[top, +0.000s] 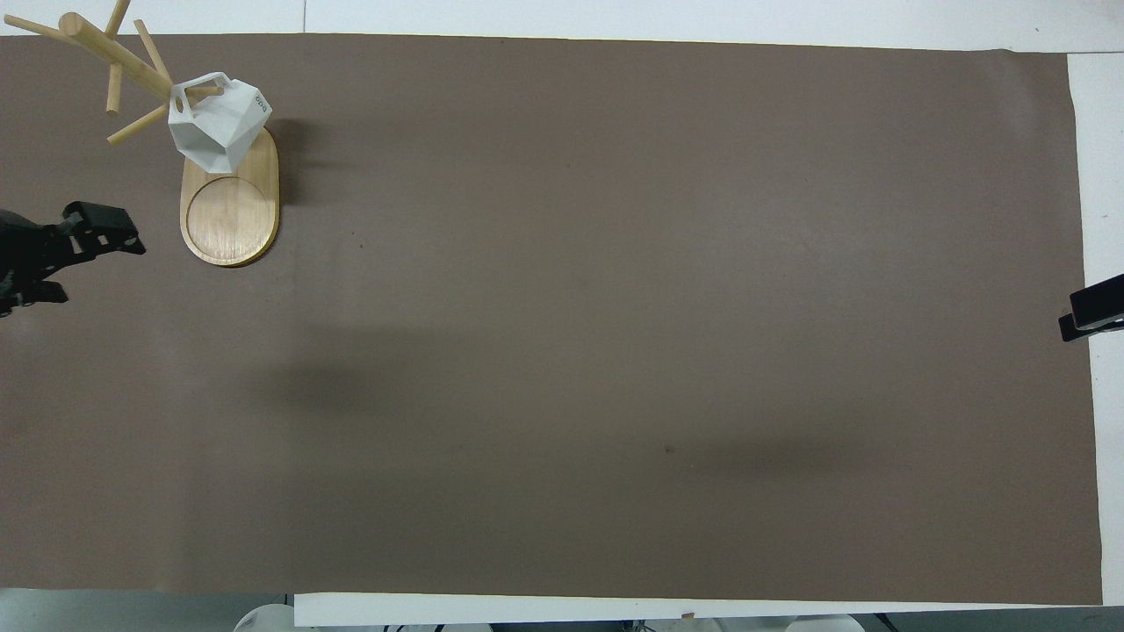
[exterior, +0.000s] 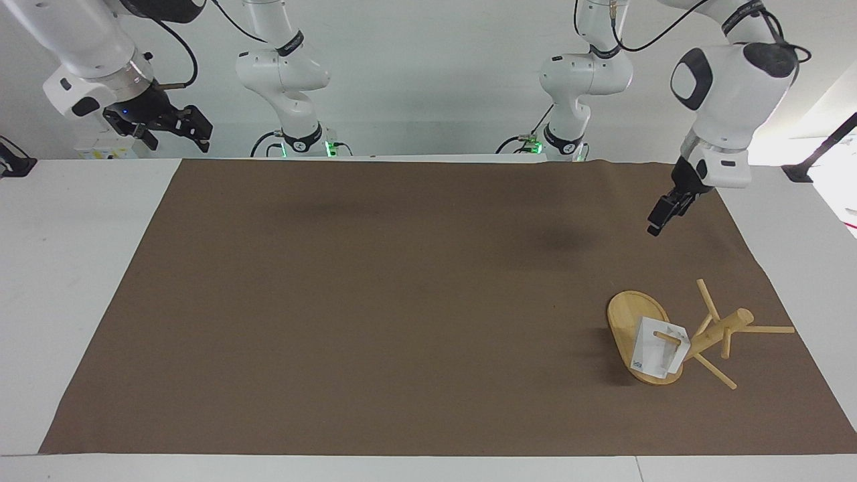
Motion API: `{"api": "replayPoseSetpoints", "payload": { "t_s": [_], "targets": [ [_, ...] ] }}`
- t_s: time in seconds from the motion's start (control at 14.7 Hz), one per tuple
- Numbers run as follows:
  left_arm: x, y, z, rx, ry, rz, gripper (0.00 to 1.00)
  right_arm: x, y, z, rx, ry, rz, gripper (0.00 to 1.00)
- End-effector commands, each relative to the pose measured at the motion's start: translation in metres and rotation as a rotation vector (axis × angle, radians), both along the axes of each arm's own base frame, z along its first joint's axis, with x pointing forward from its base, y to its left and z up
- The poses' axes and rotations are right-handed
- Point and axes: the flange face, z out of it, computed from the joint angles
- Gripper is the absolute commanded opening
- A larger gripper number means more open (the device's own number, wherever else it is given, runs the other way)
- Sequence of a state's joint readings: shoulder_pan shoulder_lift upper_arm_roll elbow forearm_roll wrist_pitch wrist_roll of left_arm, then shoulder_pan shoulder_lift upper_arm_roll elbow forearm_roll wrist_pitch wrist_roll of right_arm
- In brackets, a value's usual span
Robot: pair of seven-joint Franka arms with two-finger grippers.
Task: Hang cup on rack
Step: 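Open the left gripper and withdraw it from the cup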
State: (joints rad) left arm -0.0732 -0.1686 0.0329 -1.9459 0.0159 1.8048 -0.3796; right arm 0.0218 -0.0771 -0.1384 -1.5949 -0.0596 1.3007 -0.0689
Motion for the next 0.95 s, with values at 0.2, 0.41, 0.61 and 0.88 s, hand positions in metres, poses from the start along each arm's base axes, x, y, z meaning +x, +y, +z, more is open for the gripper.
{"api": "replayPoseSetpoints", "payload": {
  "t_s": [0.2, 0.41, 0.61, 0.88],
  "targets": [
    [0.021, 0.037, 0.06, 0.012, 0.13, -0.288, 1.0, -0.004, 0.001, -0.001, 0.002, -0.009, -0.002, 1.0],
    [0.026, 0.039, 0.062, 0.02, 0.143, -0.471, 1.0, -0.004, 0.0, -0.001, 0.002, -0.009, -0.003, 1.0],
    [0.051, 0.032, 0.074, 0.024, 0.126, -0.48, 1.0, -0.004, 0.0, -0.001, 0.002, -0.009, -0.002, 1.0],
    [0.053, 0.03, 0.074, 0.012, 0.115, -0.481, 1.0, -0.004, 0.0, -0.001, 0.002, -0.009, -0.003, 1.0]
  ]
}}
